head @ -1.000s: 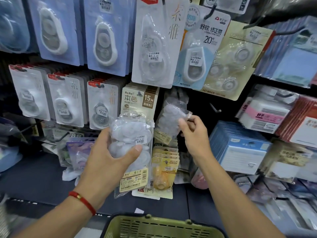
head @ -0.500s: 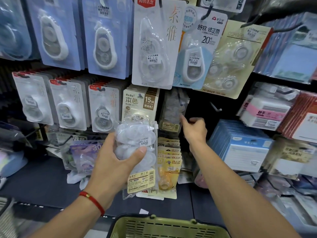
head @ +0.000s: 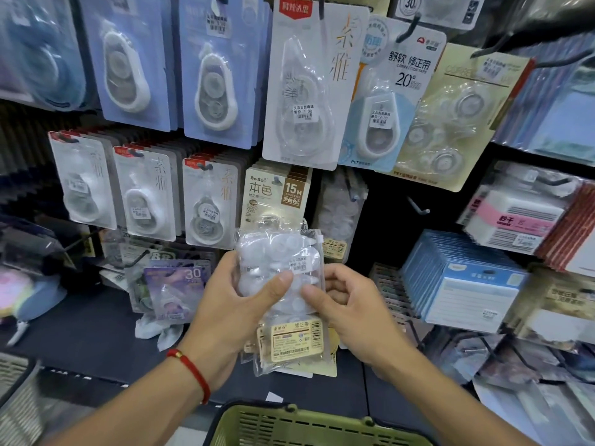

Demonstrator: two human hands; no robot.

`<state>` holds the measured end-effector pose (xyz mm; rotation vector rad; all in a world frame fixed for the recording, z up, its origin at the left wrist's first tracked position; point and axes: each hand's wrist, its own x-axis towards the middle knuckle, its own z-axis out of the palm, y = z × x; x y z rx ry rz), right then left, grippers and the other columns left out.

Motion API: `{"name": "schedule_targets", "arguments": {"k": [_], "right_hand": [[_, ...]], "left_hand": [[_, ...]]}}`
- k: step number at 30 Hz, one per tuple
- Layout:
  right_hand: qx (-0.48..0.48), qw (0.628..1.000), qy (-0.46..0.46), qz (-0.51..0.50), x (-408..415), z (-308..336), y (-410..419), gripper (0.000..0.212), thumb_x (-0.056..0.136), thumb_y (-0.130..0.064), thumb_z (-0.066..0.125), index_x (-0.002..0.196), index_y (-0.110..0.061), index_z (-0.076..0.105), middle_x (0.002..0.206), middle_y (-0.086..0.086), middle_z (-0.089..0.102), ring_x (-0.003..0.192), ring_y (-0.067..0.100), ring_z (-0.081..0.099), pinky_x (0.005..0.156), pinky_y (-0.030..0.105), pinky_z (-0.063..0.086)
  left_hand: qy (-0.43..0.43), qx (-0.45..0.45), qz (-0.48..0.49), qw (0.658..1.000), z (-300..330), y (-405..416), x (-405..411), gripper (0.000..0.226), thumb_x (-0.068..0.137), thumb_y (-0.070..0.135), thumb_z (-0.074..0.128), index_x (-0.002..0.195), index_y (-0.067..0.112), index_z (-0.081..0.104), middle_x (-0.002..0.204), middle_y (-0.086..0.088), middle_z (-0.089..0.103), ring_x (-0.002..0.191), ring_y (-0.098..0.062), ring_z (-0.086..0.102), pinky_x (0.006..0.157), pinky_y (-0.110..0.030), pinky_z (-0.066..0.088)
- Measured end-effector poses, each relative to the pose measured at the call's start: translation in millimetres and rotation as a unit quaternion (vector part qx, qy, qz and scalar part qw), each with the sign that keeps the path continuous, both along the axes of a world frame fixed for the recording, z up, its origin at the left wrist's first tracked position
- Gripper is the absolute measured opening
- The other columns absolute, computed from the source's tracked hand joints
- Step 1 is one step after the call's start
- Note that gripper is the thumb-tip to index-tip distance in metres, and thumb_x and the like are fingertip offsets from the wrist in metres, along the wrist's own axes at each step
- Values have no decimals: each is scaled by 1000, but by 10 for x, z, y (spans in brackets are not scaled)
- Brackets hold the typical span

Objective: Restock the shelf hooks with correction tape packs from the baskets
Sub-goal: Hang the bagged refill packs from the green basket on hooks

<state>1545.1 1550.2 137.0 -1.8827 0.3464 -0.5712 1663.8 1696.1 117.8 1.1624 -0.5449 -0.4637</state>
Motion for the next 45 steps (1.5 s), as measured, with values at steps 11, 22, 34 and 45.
{"name": "schedule_targets", "arguments": {"k": [11, 22, 34, 45], "right_hand": [[79, 978, -114, -156, -38, 120, -220, 20, 89, -53, 63, 104, -40, 61, 105, 9, 78, 98, 35, 76, 88, 69, 57], [80, 976, -106, -172, -98, 185, -190, 12, 103, -38, 66, 110, -28, 66, 92, 14, 79, 87, 43, 76, 74, 71, 59], [50, 980, -67, -182, -24, 47, -284, 7, 94, -46, 64, 99, -42, 66, 94, 10, 78, 89, 40, 76, 77, 67, 60], [22, 954, 9, -298, 937, -110, -1119, 38, 104, -38, 64, 128, -9, 67, 112, 7, 73, 110, 33, 70, 100, 50, 56]], "left_hand": [[-20, 22, 55, 998, 32, 51, 92, 49, 77, 29, 78, 124, 30, 64, 117, 7, 79, 110, -18, 75, 96, -45, 59], [-40, 47, 77, 995, 44, 73, 96, 35, 92, 17, 77, 124, 27, 65, 119, 5, 78, 114, -18, 74, 103, -51, 56], [-31, 42, 87, 995, 110, 82, 75, 38, 93, 11, 74, 128, 21, 64, 120, 3, 78, 111, -18, 75, 100, -50, 59], [-54, 54, 83, 994, 44, 2, 51, 28, 92, 16, 77, 116, 27, 66, 112, 7, 79, 106, -15, 76, 100, -50, 58]]}}
